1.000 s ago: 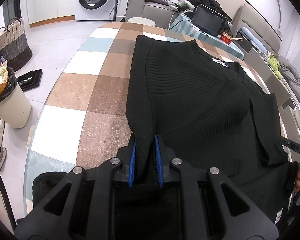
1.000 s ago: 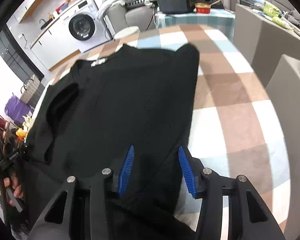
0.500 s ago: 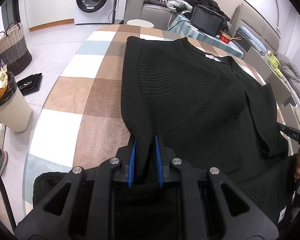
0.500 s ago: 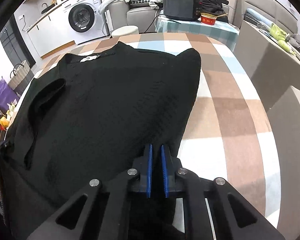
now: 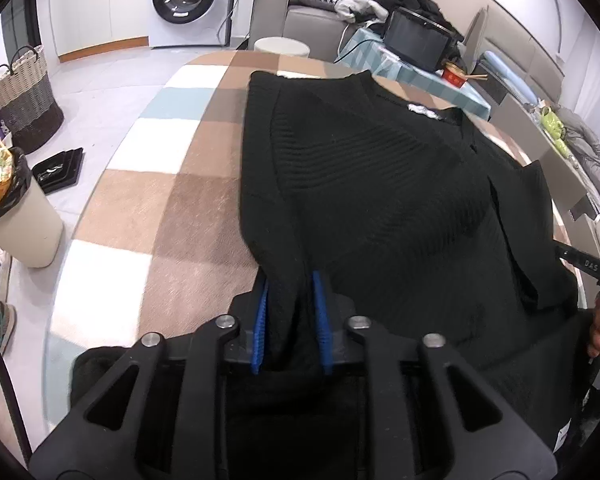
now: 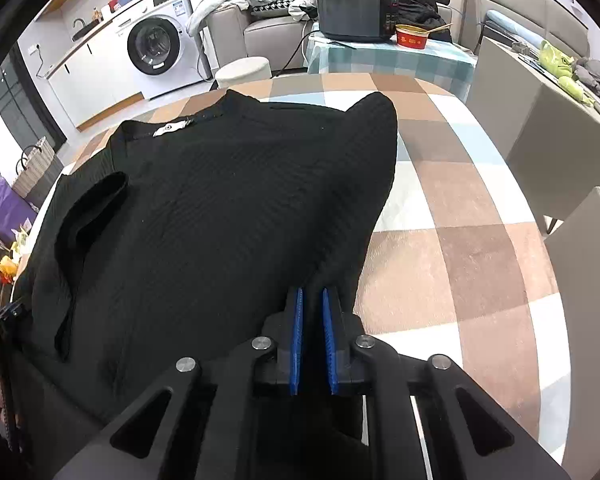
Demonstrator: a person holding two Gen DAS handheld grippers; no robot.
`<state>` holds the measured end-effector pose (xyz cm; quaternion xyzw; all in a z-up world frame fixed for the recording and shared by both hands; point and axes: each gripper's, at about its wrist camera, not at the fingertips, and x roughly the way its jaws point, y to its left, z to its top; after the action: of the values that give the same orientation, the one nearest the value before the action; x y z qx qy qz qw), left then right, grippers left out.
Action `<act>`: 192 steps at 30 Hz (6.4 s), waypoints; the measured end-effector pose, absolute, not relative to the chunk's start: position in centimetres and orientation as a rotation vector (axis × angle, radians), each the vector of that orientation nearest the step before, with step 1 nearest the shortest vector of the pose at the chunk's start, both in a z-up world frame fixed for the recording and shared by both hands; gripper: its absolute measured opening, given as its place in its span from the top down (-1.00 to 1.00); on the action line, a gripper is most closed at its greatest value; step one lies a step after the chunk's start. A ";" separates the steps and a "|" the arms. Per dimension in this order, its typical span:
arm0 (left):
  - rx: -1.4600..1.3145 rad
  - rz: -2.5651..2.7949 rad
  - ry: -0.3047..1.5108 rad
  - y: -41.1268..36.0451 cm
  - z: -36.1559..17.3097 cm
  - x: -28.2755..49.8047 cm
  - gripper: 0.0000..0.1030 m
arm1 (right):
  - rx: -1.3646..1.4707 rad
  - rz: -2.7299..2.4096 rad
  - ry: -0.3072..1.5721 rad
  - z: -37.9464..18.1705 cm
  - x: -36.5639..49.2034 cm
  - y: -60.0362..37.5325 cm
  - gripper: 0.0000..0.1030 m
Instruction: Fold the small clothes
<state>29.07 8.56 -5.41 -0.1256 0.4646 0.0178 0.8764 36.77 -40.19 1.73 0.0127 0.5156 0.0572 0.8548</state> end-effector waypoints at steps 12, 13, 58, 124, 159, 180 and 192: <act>-0.221 0.117 0.878 11.3 -1.2 18.0 -0.71 | 0.075 0.231 0.956 8.5 25.9 -41.9 -0.76; -0.215 0.125 0.880 11.3 -1.3 16.9 -0.72 | 0.087 0.234 0.949 8.7 24.7 -42.3 -0.76; -0.220 0.057 0.880 10.8 -1.4 2.2 0.88 | 0.045 0.126 0.993 3.0 7.2 -49.4 0.60; -0.260 0.031 0.696 11.1 3.1 -3.0 0.90 | 0.174 0.443 0.569 10.3 2.0 -50.5 0.86; -0.347 0.176 0.879 16.4 -6.2 17.3 -0.29 | 0.277 0.233 0.923 2.5 22.3 -51.1 -0.24; -0.240 0.014 0.890 12.2 -6.6 16.5 0.52 | 0.058 0.315 0.966 1.4 23.0 -45.2 0.42; -0.397 0.022 0.792 15.2 -4.2 12.2 -0.54 | 0.104 0.343 0.933 3.0 20.6 -46.5 0.02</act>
<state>12.24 15.24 -4.18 -0.1922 0.3832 0.0108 0.9034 20.57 -46.51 2.97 0.0500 0.4474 0.1645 0.8776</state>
